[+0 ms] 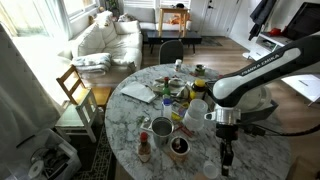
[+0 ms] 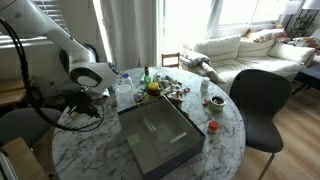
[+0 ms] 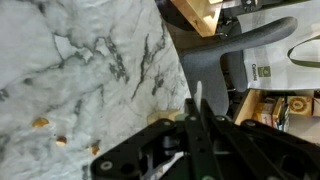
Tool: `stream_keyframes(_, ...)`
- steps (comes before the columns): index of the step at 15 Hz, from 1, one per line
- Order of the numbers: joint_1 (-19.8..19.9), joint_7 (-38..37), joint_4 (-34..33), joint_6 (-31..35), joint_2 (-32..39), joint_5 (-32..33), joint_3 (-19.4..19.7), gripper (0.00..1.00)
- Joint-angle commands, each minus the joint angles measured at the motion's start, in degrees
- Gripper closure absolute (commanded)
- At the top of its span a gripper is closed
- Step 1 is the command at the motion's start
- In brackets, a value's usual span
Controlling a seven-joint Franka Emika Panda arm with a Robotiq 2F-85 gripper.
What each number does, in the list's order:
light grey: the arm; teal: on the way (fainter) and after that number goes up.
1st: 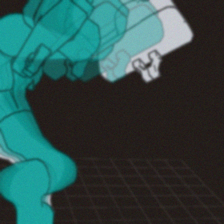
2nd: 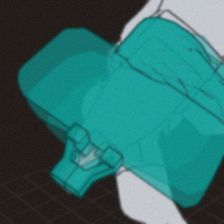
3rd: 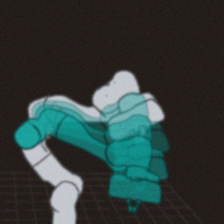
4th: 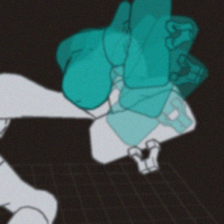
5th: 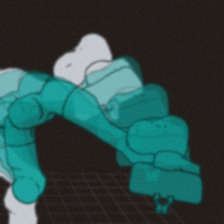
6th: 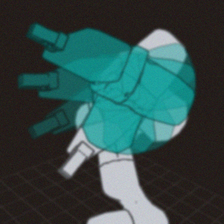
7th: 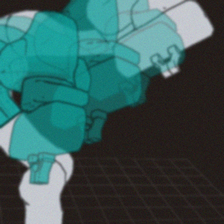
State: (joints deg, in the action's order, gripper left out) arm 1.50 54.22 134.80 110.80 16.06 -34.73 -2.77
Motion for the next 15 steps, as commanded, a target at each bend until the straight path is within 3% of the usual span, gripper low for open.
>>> stream_keyframes(1, 1.7, 0.7, -1.1, -1.6, 2.4, -0.5, -0.1, 0.99)
stream_keyframes(15, 3.8, -0.4, -4.4, -3.7, 9.3, 0.6, -0.1, 0.99)
